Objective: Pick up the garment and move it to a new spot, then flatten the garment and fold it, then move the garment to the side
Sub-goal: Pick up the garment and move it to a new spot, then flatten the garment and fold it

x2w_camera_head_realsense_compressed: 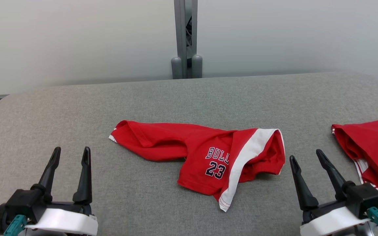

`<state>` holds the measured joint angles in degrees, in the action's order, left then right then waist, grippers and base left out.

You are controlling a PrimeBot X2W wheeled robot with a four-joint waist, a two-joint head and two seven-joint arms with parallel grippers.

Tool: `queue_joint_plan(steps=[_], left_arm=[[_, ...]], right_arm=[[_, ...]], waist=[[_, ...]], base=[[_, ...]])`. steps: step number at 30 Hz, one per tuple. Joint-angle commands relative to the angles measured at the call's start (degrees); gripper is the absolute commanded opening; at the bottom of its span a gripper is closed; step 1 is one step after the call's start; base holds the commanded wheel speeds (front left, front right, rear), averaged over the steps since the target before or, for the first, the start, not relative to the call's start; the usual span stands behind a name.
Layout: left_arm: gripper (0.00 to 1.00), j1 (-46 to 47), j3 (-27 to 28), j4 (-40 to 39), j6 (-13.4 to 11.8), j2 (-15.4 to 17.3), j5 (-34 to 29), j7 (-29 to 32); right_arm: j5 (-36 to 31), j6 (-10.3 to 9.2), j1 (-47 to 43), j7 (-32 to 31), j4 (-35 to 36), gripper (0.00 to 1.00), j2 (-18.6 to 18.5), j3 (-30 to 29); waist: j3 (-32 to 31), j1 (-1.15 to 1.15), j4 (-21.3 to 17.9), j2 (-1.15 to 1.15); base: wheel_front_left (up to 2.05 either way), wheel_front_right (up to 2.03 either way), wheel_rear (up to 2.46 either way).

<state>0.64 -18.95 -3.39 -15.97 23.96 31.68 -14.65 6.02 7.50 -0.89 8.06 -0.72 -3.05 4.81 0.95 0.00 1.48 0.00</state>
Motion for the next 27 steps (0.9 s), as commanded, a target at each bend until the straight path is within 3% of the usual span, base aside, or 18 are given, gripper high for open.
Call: queue_joint_plan(steps=[1,21,27], left_arm=[[1.0,-0.9,0.1,-0.7,-0.4,0.4,-0.2,0.2],[1.0,-0.5,-1.4,-2.5,-1.5,0.8,-0.7,2.0],[1.0,1.9,-6.4,-2.0,1.3,-1.0,-0.5,6.1]], right_arm=[[0.1,-0.02,-1.2,-0.4,0.5,1.0,-0.1,-0.3],[0.6,-0.02,-1.7,-0.7,1.7,1.0,0.0,-0.9],[0.7,-0.02,-0.9,-0.9,2.1,1.0,0.0,0.0]], waist=[[-0.4,0.0,-0.2,0.0],[-0.9,0.0,0.2,0.0],[0.6,0.0,-0.8,0.0]], base=[[0.0,0.0,0.0],[0.0,0.0,0.0],[0.0,0.0,0.0]])
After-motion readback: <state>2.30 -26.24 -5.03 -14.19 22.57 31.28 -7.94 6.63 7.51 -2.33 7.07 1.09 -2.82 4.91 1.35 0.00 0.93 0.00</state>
